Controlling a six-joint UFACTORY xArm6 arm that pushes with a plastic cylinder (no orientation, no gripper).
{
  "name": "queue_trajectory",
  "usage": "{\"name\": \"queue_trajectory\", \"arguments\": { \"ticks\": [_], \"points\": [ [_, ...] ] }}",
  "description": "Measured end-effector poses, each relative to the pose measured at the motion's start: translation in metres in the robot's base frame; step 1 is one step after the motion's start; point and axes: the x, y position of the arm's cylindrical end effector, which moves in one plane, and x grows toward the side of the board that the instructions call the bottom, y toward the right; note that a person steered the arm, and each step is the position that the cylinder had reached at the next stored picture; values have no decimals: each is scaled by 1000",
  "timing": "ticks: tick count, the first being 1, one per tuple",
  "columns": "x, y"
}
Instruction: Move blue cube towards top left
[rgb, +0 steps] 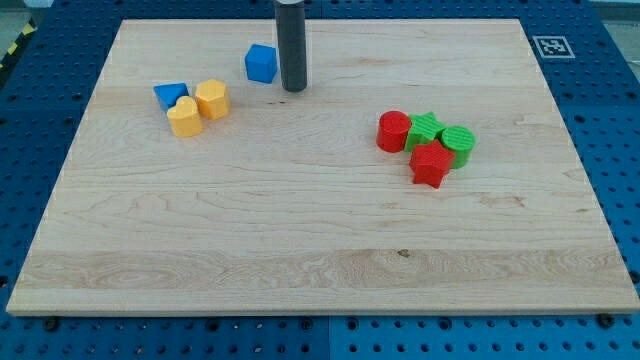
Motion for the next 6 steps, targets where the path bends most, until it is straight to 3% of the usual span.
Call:
{"name": "queue_trajectory", "arguments": {
  "ticks": [6],
  "points": [
    [-42, -122]
  ]
}}
